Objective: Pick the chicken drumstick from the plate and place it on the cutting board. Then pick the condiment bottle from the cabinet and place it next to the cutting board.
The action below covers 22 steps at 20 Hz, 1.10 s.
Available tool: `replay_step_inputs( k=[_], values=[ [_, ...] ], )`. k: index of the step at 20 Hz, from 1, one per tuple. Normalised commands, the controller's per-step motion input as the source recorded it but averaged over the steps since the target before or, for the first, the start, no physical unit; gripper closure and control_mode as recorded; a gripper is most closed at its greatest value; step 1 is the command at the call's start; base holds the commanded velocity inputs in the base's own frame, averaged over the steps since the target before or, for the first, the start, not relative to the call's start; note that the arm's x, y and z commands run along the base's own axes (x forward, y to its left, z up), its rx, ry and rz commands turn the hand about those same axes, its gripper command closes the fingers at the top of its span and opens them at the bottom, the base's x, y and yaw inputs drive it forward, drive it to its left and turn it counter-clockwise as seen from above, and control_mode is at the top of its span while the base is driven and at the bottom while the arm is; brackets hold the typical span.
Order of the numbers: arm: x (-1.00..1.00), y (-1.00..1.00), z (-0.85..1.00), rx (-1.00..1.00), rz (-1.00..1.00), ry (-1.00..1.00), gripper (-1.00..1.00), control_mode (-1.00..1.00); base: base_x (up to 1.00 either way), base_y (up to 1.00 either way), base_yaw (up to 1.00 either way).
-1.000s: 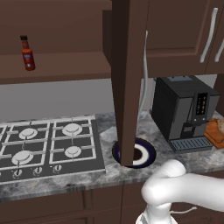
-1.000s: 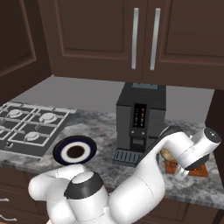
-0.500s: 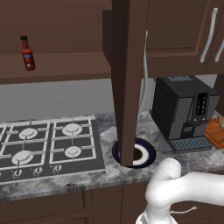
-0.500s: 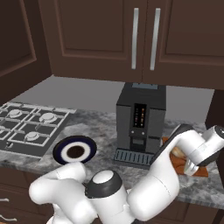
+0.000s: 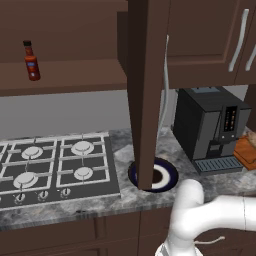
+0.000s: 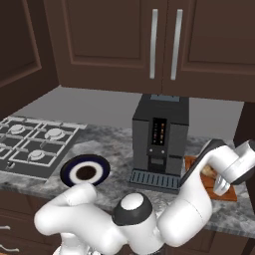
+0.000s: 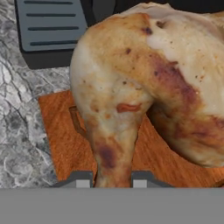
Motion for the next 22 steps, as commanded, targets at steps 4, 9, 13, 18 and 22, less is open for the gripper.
replay_step_inputs(
  k=[4,9,13,18,22],
  values=[
    [0.28,-0.05,-0.30,0.00,0.00,0.00,1.00,-1.00,0.00,0.00,0.00],
    [0.24,-0.16,-0.36,0.00,0.00,0.00,1.00,-1.00,0.00,0.00,0.00],
    [0.14,-0.31,-0.32,0.00,0.00,0.00,1.00,-1.00,0.00,0.00,0.00],
    [0.08,-0.35,-0.08,-0.01,0.00,0.07,1.00,-1.00,0.00,0.00,0.00],
    [0.09,-0.26,0.00,-0.06,0.00,0.17,1.00,-1.00,0.00,0.00,0.00]
  ],
)
